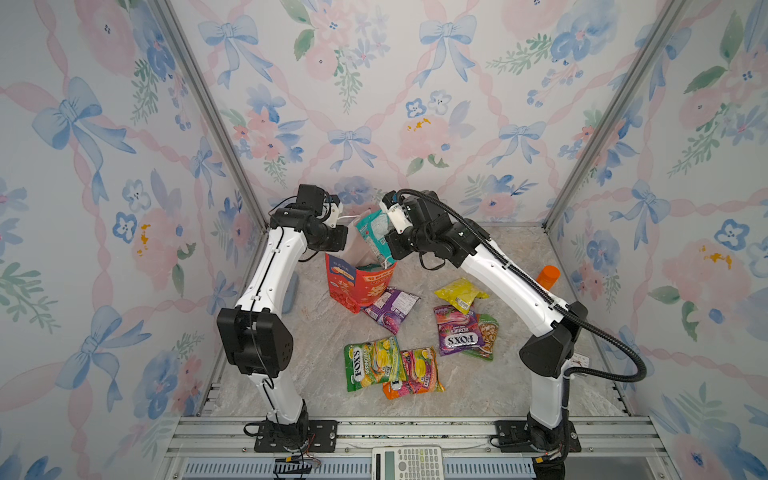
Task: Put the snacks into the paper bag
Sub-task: 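Carry the teal Fox's packet over the bag opening held by the left gripper, then lower the teal Fox's packet into the bag and open the right gripper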
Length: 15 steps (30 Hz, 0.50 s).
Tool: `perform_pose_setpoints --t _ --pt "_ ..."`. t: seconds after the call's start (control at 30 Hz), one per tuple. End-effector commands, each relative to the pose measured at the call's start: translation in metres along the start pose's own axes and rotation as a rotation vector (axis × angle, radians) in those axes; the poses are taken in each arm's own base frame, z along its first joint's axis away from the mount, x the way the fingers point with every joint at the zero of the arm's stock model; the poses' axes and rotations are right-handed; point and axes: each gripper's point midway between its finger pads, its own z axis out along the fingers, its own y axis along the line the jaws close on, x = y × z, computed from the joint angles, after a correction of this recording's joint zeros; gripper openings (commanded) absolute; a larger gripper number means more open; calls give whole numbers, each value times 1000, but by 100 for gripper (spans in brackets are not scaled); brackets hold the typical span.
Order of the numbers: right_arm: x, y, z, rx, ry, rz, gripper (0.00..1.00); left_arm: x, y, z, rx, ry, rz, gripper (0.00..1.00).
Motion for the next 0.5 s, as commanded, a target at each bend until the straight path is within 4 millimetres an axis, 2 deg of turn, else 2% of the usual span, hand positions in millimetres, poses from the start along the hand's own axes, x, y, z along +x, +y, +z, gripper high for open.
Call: perform_pose_setpoints --t 0.0,0.47 --pt "-7 8 -22 -12 -21 -33 0 4 9 7 -24 30 -33 0" --pt "13 22 2 -68 51 -50 0 3 10 5 -21 25 -37 0"
